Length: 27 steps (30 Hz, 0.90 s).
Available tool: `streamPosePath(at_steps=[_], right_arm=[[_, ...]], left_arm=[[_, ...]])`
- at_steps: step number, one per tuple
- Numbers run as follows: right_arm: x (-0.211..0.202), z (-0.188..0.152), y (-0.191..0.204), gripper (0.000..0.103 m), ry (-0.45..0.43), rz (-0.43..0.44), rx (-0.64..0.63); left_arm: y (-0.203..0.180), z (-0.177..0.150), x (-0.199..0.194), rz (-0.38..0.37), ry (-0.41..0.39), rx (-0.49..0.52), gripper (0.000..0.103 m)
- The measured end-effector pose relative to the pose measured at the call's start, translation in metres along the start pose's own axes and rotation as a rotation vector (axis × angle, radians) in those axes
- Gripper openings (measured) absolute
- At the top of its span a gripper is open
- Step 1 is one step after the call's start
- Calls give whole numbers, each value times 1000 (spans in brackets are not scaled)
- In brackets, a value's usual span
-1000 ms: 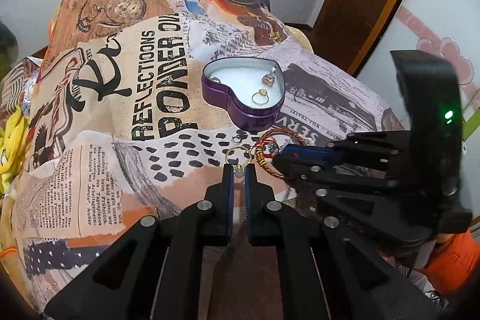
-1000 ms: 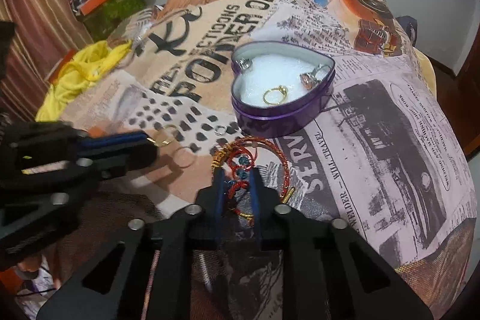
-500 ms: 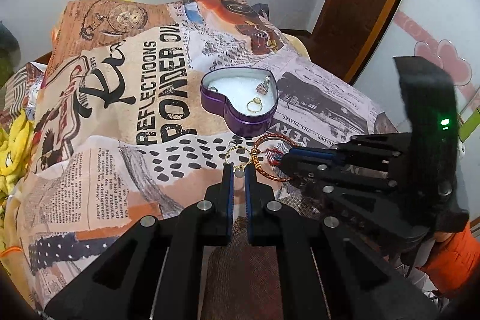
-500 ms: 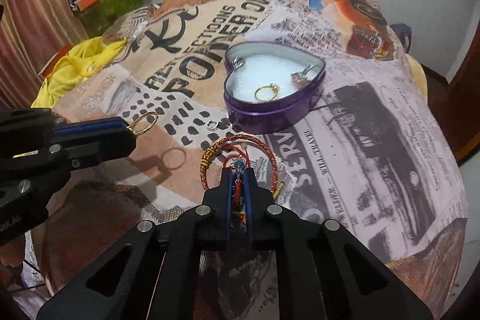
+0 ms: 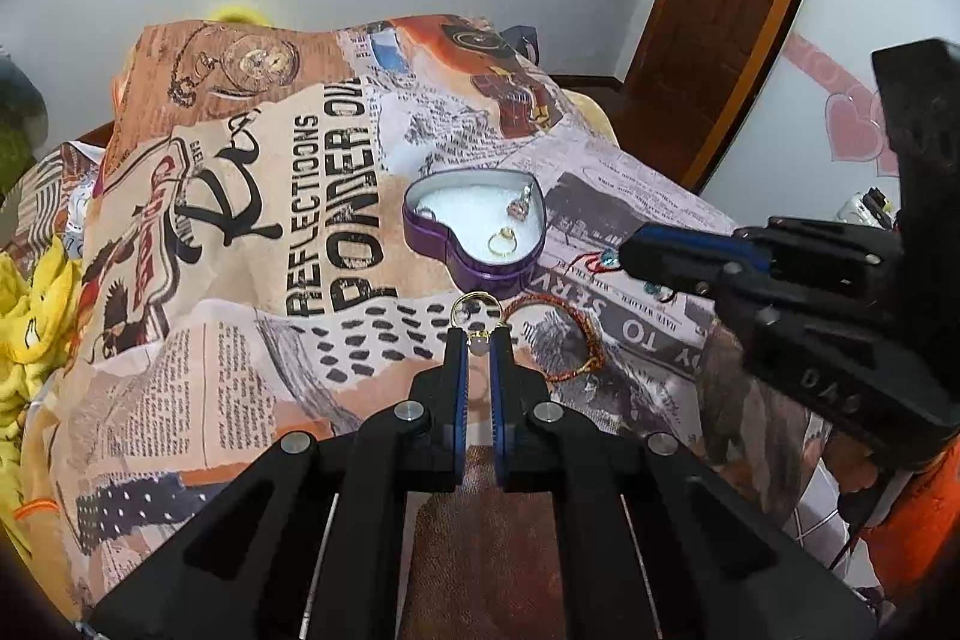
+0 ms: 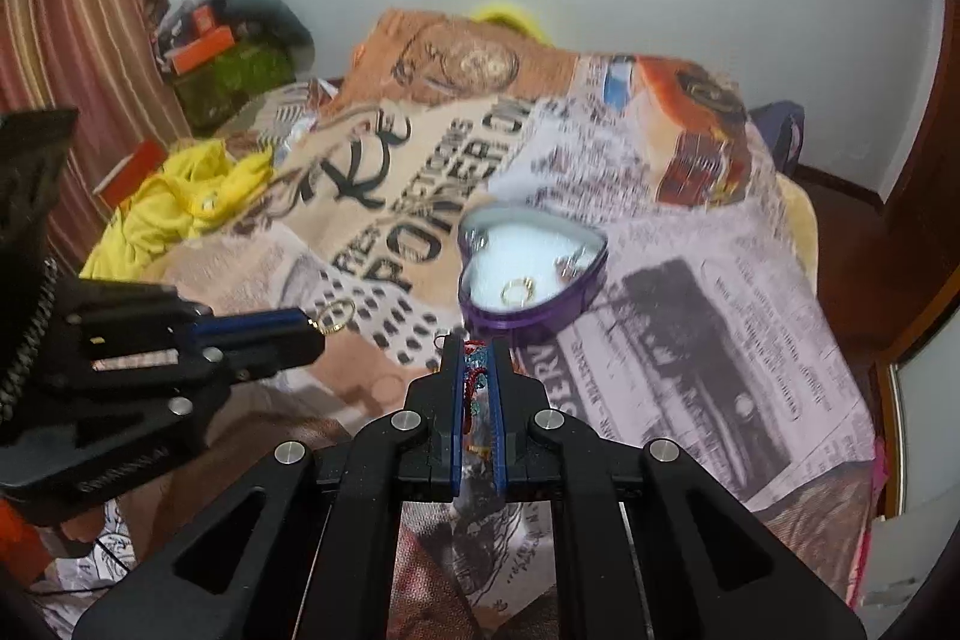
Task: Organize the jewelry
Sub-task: 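Carry the gold ring and the bracelet toward the heart tin with both grippers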
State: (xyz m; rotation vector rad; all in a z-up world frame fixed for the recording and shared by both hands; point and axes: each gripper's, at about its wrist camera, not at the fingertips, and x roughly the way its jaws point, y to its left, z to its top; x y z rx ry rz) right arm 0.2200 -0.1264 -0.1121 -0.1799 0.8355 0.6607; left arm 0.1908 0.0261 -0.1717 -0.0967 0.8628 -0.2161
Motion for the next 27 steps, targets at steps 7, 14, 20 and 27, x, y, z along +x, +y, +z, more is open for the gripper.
streamPosePath(at_steps=[7,14,20,27], right_arm=[[-7,15,-4,6,-48,-22,-2],[-6,27,-12,6,-79,-29,14],[-2,37,-18,6,-98,-30,24],[12,48,-27,7,-98,-15,48]], left_arm=[[0,16,-3,2,-39,7,5],[2,32,2,3,-58,15,5],[5,45,11,6,-65,24,5],[6,57,29,9,-56,30,5]])
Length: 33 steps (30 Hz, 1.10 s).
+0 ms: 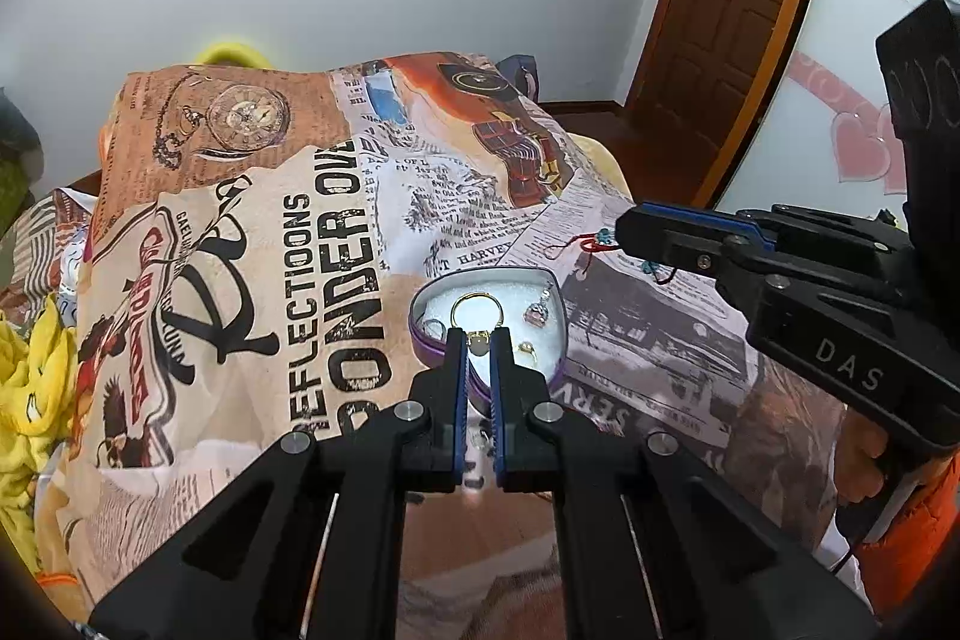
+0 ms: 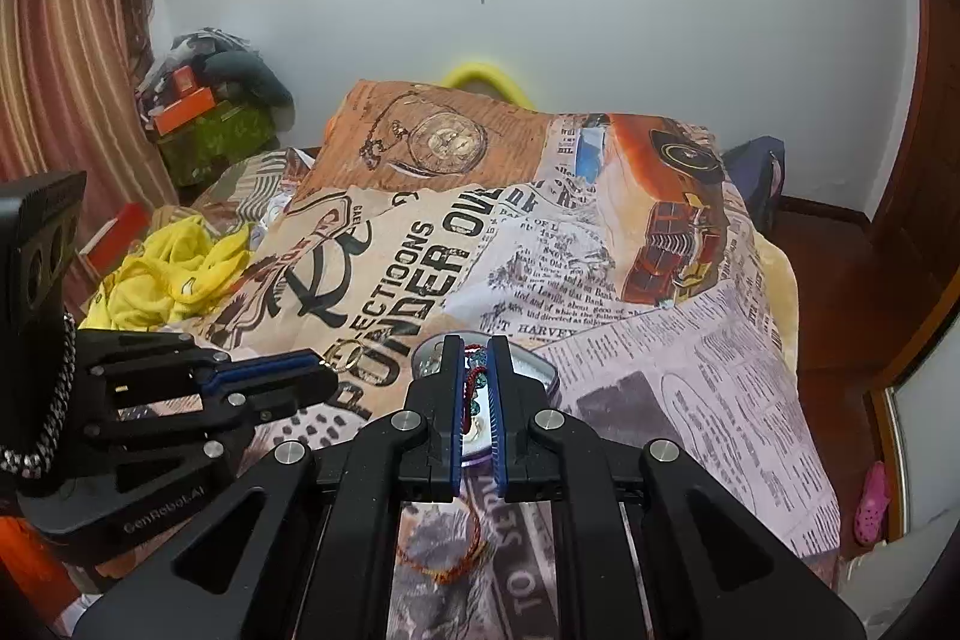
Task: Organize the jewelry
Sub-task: 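Carry the gold ring and the bracelet toward the heart tin with both grippers, then lower both grippers into the heart tin and open them to drop the pieces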
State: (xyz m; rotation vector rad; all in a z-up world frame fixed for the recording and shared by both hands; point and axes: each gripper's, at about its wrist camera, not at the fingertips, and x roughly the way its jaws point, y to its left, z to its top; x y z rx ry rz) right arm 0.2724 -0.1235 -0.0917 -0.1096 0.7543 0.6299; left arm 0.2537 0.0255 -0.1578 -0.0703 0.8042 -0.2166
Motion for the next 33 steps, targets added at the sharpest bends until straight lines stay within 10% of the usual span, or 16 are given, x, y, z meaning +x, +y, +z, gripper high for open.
streamPosePath(at_steps=[33], right_arm=[[71,-1,-31,13,173,116,108]], left_arm=[[4,7,66,-67,106,-16,5]])
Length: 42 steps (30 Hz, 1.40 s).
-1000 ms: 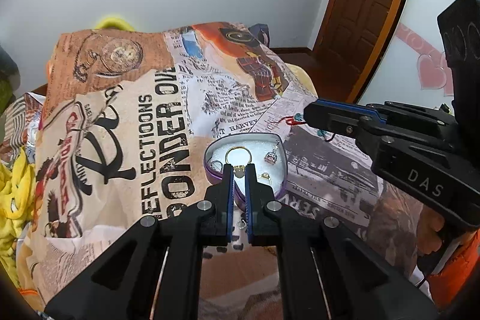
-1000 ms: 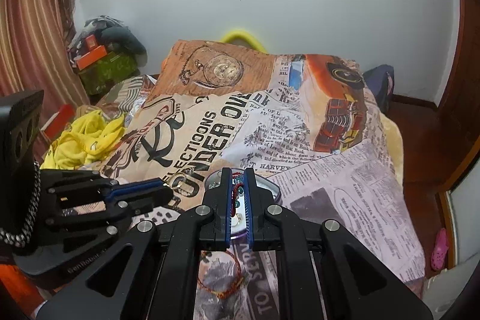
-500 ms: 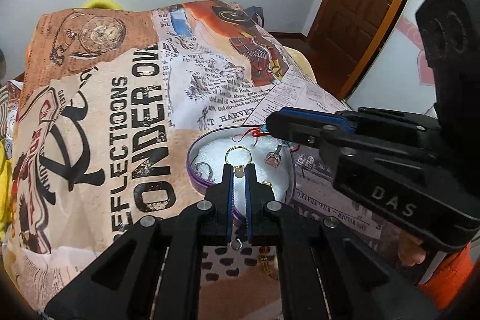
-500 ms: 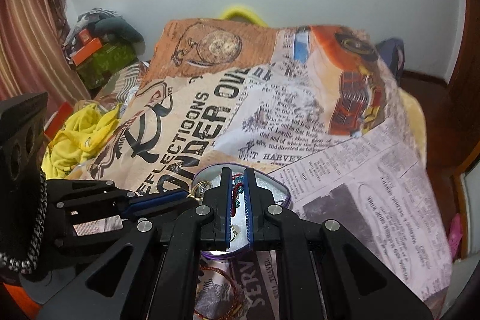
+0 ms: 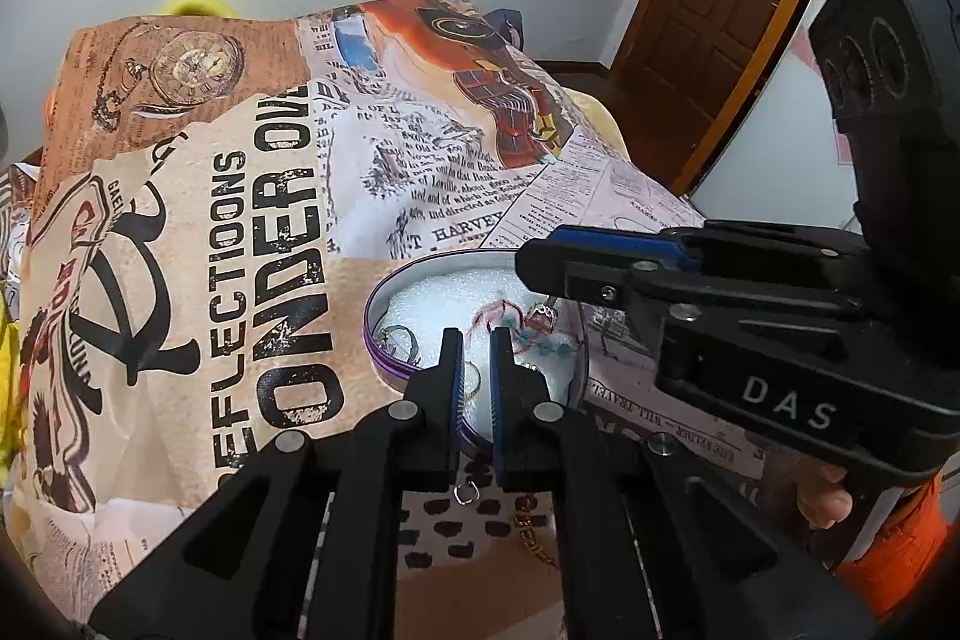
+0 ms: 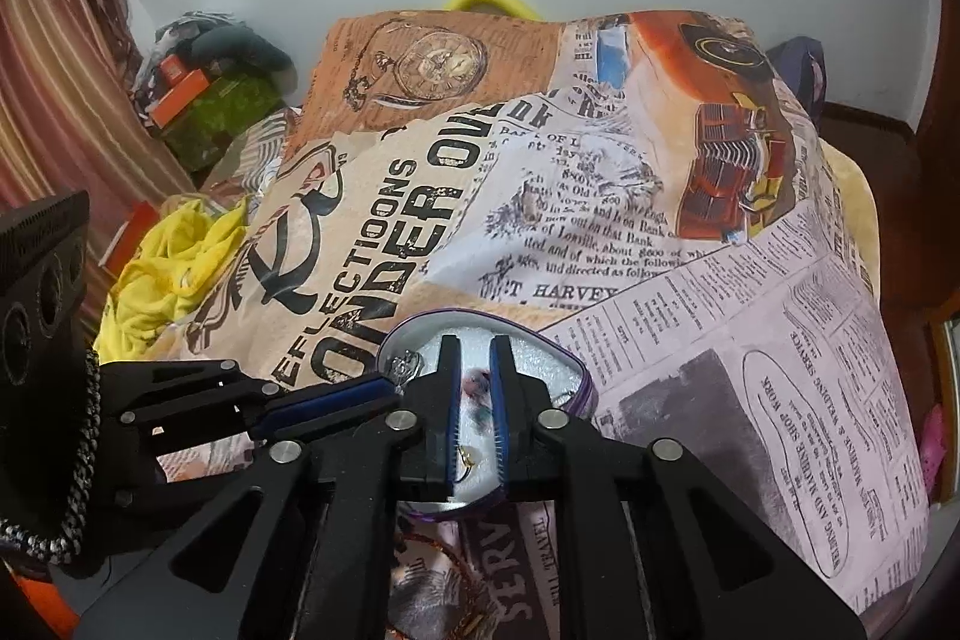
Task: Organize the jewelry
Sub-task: 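Lower both grippers into the heart tin and open them to drop the pieces, then grasp the twisted red-and-gold wire bracelet beside the tin with the right gripper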
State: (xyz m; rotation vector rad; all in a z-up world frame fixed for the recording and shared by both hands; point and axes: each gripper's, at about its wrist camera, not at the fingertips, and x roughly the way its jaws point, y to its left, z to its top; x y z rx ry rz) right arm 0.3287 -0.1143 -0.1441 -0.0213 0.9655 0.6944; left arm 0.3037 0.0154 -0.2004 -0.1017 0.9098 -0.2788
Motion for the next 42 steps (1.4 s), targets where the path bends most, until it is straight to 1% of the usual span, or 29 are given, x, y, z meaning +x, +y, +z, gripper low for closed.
streamPosePath(at_steps=[1,6,17,20,22,25,29,31,34,42], right_arm=[[-3,-1,1,15,-3,-7,-4],[-14,-2,4,15,-14,-25,-14],[-44,-14,17,15,-40,-88,-43],[-51,-21,23,15,-43,-103,-56],[-54,-25,26,15,-42,-115,-66],[-58,-32,28,16,-40,-128,-69],[-60,-42,24,18,-24,-151,-58],[-59,-48,21,24,-12,-149,-42],[-55,-58,20,29,10,-150,-29],[-30,-78,28,29,99,-124,-30]], left_arm=[[-1,-1,-1,3,-1,2,5],[-4,-5,-13,28,-2,20,5],[-14,-17,-55,69,-29,45,8],[-15,-20,-64,80,-34,47,15],[-15,-23,-70,87,-38,45,23],[-15,-29,-77,97,-37,41,24],[-12,-39,-83,104,-25,30,26],[-10,-44,-84,107,-19,25,30],[-6,-52,-82,111,-3,15,30],[8,-72,-71,106,44,-29,30]])
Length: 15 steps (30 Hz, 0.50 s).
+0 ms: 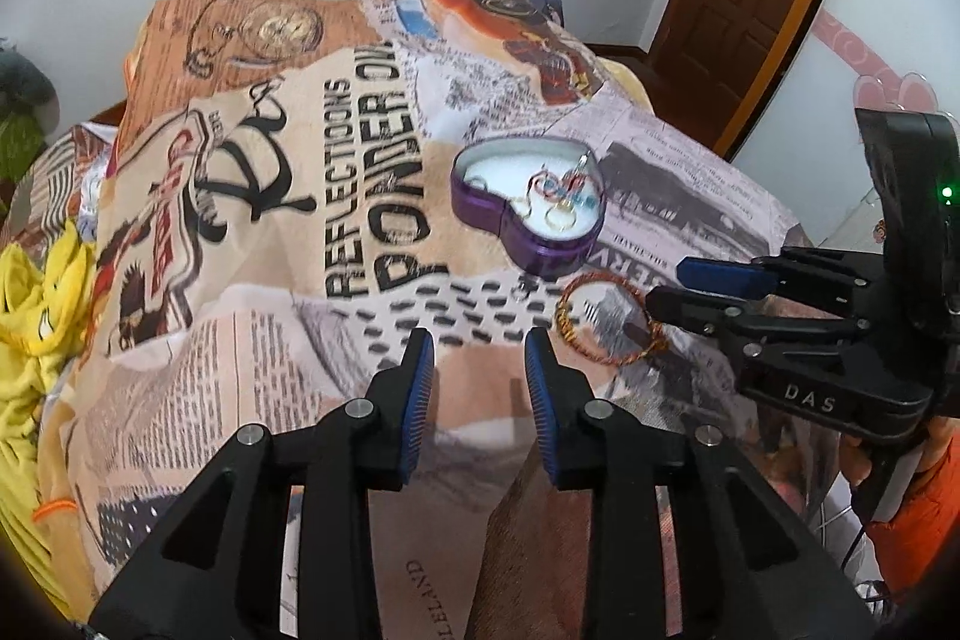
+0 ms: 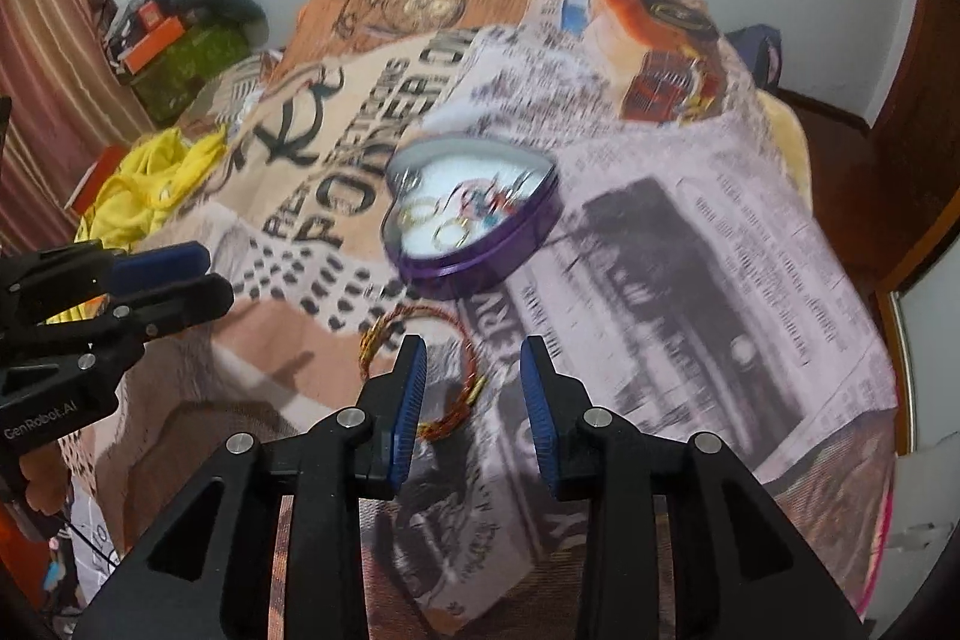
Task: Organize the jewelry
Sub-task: 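Grasp the twisted red-and-gold wire bracelet beside the tin with the right gripper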
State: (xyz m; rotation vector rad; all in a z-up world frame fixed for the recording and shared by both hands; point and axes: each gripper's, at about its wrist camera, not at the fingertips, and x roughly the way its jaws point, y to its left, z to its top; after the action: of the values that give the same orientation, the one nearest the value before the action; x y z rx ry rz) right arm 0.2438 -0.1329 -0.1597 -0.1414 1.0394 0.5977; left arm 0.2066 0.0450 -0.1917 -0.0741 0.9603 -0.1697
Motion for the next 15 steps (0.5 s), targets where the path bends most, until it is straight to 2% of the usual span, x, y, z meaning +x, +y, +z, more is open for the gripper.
streamPosePath(at_steps=[3,7,10,15], right_arm=[[7,-2,9,32,22,18,-18],[10,-3,20,54,9,24,-44],[15,-3,25,57,19,24,-70],[31,-8,29,60,56,-61,-129]], left_arm=[[5,-8,2,0,15,-11,30],[9,-13,1,4,16,-18,30],[12,-14,-1,9,12,-23,31],[14,-14,0,1,12,-26,30]])
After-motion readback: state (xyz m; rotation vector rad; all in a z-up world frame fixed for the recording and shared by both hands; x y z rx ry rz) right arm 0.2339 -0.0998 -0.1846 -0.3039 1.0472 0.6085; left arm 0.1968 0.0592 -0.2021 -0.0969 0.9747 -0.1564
